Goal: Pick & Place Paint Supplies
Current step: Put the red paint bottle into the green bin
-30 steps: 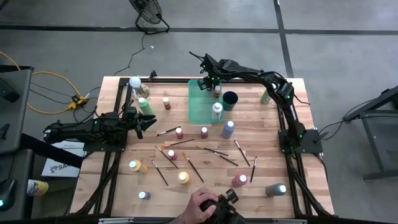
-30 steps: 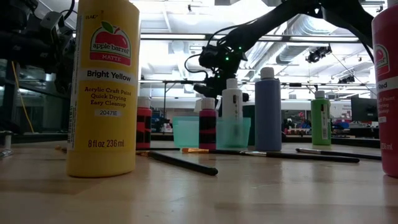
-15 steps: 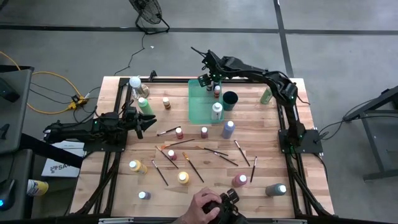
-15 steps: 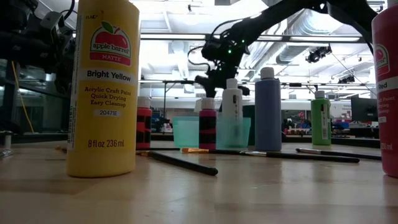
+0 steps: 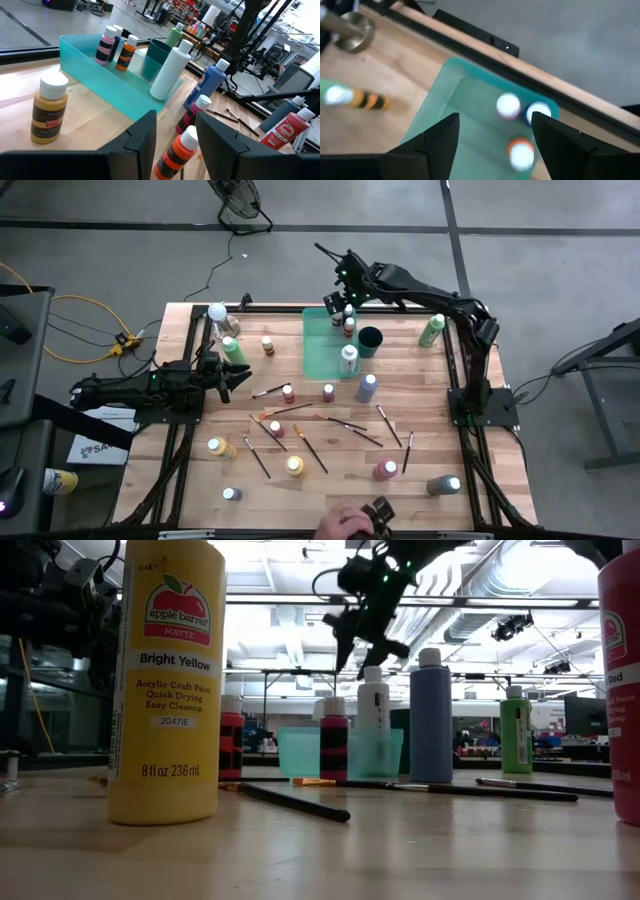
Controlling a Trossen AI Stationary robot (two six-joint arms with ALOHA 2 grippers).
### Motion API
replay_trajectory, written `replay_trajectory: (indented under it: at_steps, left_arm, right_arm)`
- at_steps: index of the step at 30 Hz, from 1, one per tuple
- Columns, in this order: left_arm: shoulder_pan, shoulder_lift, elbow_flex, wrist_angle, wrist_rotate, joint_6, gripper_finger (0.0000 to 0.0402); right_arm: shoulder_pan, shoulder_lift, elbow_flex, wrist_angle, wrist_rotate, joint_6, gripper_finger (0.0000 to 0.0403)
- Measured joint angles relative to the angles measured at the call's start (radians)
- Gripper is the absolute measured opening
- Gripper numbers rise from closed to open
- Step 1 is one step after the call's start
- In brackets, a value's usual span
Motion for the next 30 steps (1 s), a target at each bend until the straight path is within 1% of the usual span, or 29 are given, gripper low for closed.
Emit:
replay_trajectory:
  at_steps: [3,7,13,17,24,28,30]
  left_arm:
    - [0.0,0.0,0.0,0.0,0.0,0.0,0.0136]
    - [0.0,0.0,0.0,0.0,0.0,0.0,0.0136]
    - [0.0,0.0,0.0,0.0,0.0,0.0,0.0136]
    - [0.0,0.0,0.0,0.0,0.0,0.0,0.0136]
    - [0.0,0.0,0.0,0.0,0.0,0.0,0.0136]
    - [0.0,0.0,0.0,0.0,0.0,0.0,0.0136]
    - [0.0,0.0,0.0,0.0,0.0,0.0,0.0136]
  right_arm:
    - [0.02,-0.038,-0.011,-0.056,-0.005,-0.008,0.0243]
    - [0.053,-0.11,-0.075,-0.072,-0.005,-0.055,0.0243]
    - [0.089,-0.225,-0.215,-0.054,-0.006,-0.153,0.0243]
    - [0.112,-0.326,-0.325,-0.027,-0.003,-0.221,0.0243]
    - [0.169,-0.5,-0.501,-0.015,-0.001,-0.212,0.0242]
    - [0.205,-0.588,-0.568,-0.027,0.0,-0.21,0.0242]
    - [0.222,-0.624,-0.578,-0.054,-0.002,-0.21,0.0242]
